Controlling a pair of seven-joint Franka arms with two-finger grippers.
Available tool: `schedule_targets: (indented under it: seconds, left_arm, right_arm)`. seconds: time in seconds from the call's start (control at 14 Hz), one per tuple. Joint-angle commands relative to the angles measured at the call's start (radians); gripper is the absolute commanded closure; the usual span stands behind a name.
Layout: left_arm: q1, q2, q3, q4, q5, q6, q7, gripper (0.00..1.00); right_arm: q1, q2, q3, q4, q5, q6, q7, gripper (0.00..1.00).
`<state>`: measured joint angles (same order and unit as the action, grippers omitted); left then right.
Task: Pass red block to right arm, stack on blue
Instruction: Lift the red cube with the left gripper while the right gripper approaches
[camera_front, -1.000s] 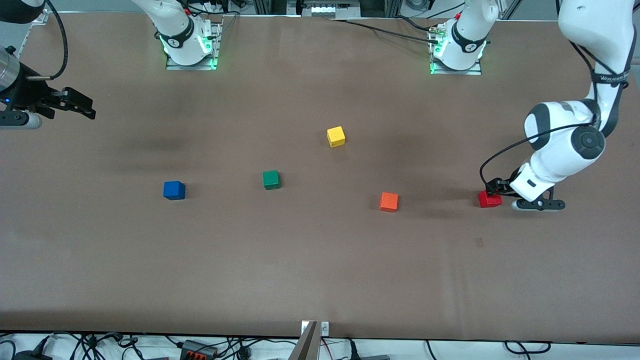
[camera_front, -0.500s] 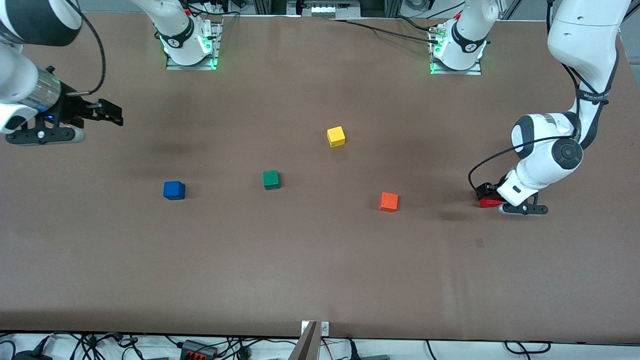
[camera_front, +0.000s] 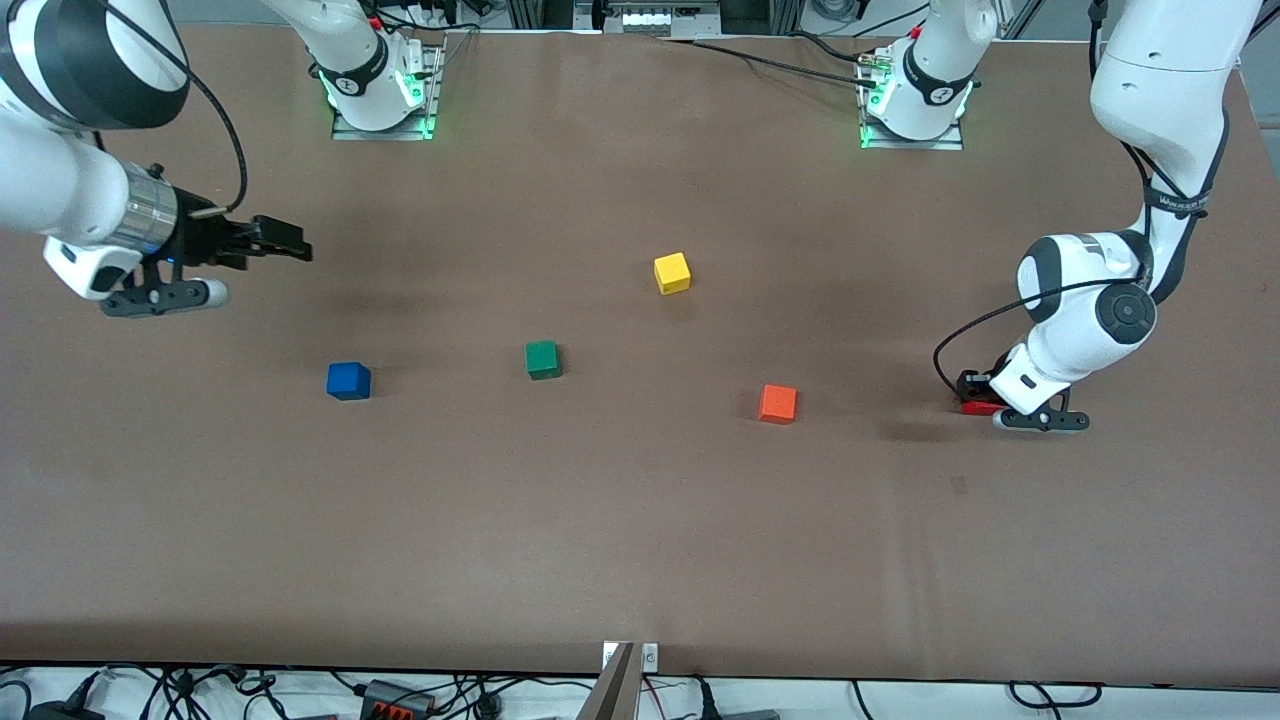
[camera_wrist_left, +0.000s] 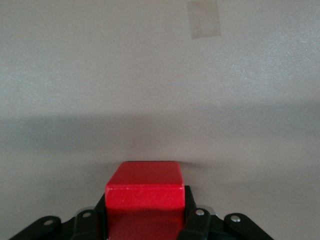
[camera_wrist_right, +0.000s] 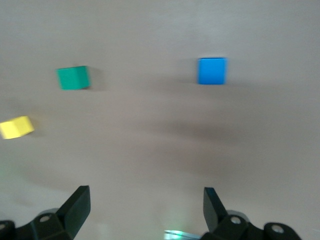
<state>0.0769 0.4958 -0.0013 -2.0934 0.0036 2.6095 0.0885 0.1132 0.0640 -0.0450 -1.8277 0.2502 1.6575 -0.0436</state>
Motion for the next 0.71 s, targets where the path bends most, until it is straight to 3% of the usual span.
schedule_targets:
  seconds: [0.0, 0.29, 0.64]
  left_arm:
    - [0.009, -0.008, -0.005, 0.016, 0.018, 0.003, 0.019, 0.86]
    - [0.012, -0.095, -0.006, 0.059, 0.018, -0.098, 0.238, 0.85]
    - [0.012, -0.151, -0.066, 0.157, 0.004, -0.251, 0.496, 0.85]
  right_arm:
    - [0.043, 0.039, -0.003, 0.004, 0.090, 0.043, 0.016, 0.00]
    - [0.118, 0.065, -0.003, 0.002, 0.136, 0.114, 0.057, 0.00]
    - [0.121, 0.097, -0.003, 0.004, 0.265, 0.120, 0.057, 0.00]
